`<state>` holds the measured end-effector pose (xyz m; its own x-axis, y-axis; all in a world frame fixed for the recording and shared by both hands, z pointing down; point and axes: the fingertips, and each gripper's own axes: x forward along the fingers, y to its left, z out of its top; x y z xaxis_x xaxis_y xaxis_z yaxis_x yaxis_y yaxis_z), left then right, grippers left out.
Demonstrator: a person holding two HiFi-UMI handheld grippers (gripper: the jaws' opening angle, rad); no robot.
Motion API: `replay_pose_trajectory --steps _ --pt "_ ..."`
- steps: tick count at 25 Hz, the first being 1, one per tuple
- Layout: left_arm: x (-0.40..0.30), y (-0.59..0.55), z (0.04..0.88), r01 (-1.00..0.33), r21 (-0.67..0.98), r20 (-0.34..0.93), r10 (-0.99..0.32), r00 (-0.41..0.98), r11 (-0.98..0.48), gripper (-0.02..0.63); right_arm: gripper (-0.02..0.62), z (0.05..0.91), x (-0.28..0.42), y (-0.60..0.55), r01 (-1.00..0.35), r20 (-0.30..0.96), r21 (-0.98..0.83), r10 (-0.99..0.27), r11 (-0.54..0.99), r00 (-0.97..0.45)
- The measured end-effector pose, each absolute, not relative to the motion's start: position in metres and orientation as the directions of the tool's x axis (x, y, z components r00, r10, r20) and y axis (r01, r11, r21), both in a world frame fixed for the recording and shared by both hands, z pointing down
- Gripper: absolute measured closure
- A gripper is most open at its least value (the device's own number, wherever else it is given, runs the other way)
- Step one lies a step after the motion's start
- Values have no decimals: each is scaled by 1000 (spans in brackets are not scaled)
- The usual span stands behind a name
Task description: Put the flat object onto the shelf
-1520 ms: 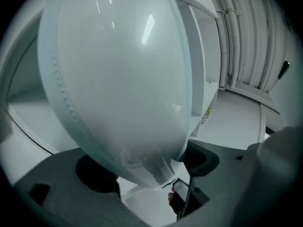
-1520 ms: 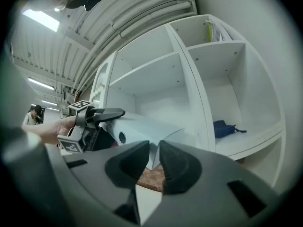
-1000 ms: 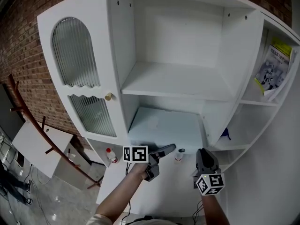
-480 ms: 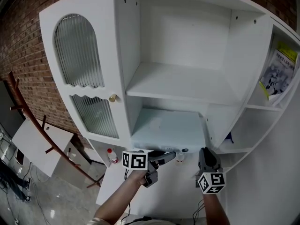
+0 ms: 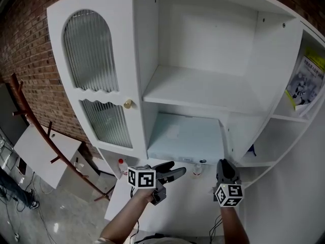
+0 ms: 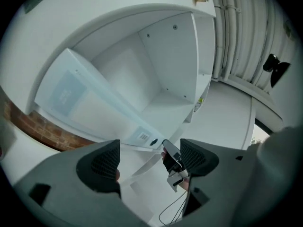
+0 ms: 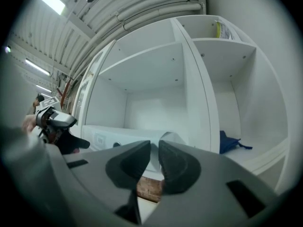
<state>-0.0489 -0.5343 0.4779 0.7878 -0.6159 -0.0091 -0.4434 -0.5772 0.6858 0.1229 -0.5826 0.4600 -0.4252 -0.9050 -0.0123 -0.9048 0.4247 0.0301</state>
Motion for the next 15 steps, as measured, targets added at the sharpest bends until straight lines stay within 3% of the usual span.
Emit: replay_pose_trajectory --steps 15 --pt "-75 -515 483 -593 569 49 -697 716 -570 224 531 459 136 -565 -902 -1 19 -902 432 -432"
